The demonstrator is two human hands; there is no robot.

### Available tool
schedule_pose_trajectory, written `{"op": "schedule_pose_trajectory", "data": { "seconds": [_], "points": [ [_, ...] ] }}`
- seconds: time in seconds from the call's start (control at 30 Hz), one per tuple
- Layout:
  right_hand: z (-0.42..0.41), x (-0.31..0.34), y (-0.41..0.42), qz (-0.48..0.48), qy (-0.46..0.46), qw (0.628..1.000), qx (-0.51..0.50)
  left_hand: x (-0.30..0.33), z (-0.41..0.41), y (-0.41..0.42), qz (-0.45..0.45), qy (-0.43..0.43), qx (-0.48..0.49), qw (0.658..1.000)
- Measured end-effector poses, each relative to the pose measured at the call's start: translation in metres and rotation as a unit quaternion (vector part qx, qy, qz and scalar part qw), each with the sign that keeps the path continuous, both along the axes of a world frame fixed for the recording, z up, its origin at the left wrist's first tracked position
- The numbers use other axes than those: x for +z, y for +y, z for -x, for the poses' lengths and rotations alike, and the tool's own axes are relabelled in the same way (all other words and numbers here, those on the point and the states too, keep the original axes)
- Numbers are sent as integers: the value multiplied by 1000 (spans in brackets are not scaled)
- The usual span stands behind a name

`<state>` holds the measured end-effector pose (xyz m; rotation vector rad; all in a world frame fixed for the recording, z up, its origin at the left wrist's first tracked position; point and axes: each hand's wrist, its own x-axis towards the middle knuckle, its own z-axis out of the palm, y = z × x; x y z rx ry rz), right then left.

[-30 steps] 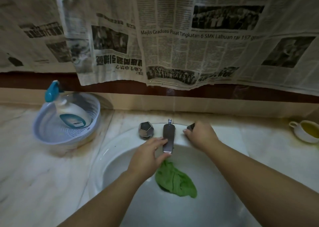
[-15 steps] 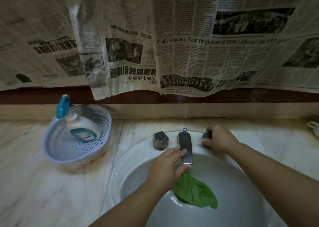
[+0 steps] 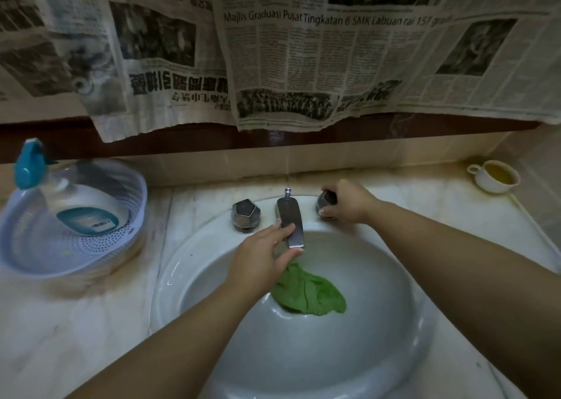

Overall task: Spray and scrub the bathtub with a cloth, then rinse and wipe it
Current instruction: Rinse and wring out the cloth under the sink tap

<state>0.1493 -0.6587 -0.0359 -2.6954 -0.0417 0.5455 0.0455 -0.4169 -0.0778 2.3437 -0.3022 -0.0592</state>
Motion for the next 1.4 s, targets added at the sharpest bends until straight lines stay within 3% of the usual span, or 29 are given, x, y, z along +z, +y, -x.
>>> {"op": "schedule_pose_trajectory", "data": {
  "seconds": [0.5, 0.9, 0.97, 1.07, 1.13, 1.2, 1.27, 1.33, 1.4],
  "points": [
    [-21, 7, -9, 48, 13, 990, 132, 0, -2, 1, 32, 0, 5, 999],
    [-5, 2, -11, 10, 17, 994, 110, 0, 1, -1, 44, 11, 19, 999],
    [12, -7, -15, -14, -34, 995, 95, -6, 8, 2, 61, 22, 41, 997],
    [65, -32, -14, -80, -221, 972, 7, -32, 28, 10, 109, 52, 126, 985],
    [107, -60, -4, -76, -304, 950, -20, -59, 37, 12, 70, 81, 159, 981],
    [140, -90, 8, -75, -233, 969, -22, -86, 39, 11, -18, 142, 121, 982],
    [153, -117, 18, -80, -61, 995, -14, -107, 37, 6, -70, 198, 62, 976],
    [156, -140, 27, -68, 47, 997, -12, -121, 34, -3, -50, 233, 36, 971],
    [156, -154, 33, -67, 68, 995, -32, -132, 32, -13, -13, 241, 36, 970]
  ]
}}
